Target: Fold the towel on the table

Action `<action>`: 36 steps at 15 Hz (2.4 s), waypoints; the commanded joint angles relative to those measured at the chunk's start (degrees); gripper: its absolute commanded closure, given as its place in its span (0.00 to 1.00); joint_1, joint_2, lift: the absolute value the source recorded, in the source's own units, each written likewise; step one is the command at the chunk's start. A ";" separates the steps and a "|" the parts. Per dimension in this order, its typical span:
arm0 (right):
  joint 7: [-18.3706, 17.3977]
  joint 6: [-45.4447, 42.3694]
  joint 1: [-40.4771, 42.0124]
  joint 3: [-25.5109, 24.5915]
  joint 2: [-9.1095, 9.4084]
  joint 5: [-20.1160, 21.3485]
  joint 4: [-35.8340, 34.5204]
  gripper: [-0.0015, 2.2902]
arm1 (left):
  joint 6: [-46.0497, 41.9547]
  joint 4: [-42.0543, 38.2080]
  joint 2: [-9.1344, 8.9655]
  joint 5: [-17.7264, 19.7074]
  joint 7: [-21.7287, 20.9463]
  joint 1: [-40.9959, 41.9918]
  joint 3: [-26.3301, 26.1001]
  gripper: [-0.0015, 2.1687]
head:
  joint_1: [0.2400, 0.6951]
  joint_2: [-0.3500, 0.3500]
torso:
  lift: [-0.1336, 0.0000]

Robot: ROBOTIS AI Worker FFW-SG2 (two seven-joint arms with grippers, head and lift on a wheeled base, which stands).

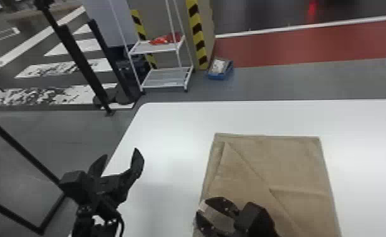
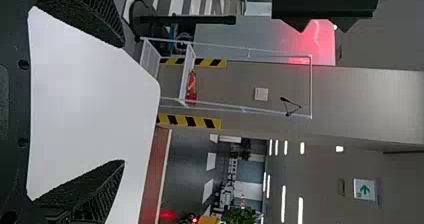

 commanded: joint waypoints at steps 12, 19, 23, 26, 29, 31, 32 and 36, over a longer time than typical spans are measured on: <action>3.12 -17.02 18.48 -57.21 6.60 -21.99 -12.32 0.03 | -2.80 -5.69 -0.15 -18.31 -37.34 4.23 -3.54 0.02 | 1.00 0.72 | 0.14; 5.59 -19.49 17.77 -73.65 8.79 -29.73 -4.06 0.03 | 4.58 -16.33 -0.15 -41.07 -53.60 7.40 -10.48 0.04 | 1.00 0.07 | 0.14; 6.73 -19.49 16.81 -75.58 8.79 -30.78 -2.48 0.03 | 12.67 -20.19 -0.15 -49.16 -61.24 7.40 -11.45 0.04 | 1.00 0.00 | 0.14; 7.87 -19.31 15.58 -75.32 8.71 -31.92 -1.42 0.03 | 15.13 -20.11 -0.15 -55.84 -60.80 7.13 -12.94 0.09 | 1.00 0.00 | 0.14; 8.40 -19.13 14.87 -75.14 8.62 -32.28 -0.90 0.03 | 16.89 -19.40 -0.15 -59.79 -60.19 7.05 -14.00 0.12 | 1.00 0.00 | 0.14; 8.31 -19.13 14.79 -75.32 8.44 -32.28 -0.72 0.03 | 17.24 -19.49 -0.15 -60.41 -60.36 7.05 -13.91 0.13 | 1.00 0.00 | 0.14; 8.40 -19.31 14.79 -75.40 8.44 -32.28 -0.46 0.03 | 17.24 -19.67 -0.15 -60.41 -60.27 7.05 -13.91 0.13 | 1.00 0.00 | 0.14; 8.49 -19.31 14.52 -75.40 8.53 -32.28 0.16 0.03 | 17.24 -19.49 -0.15 -59.88 -56.06 7.13 -14.44 0.13 | 1.00 0.00 | 0.14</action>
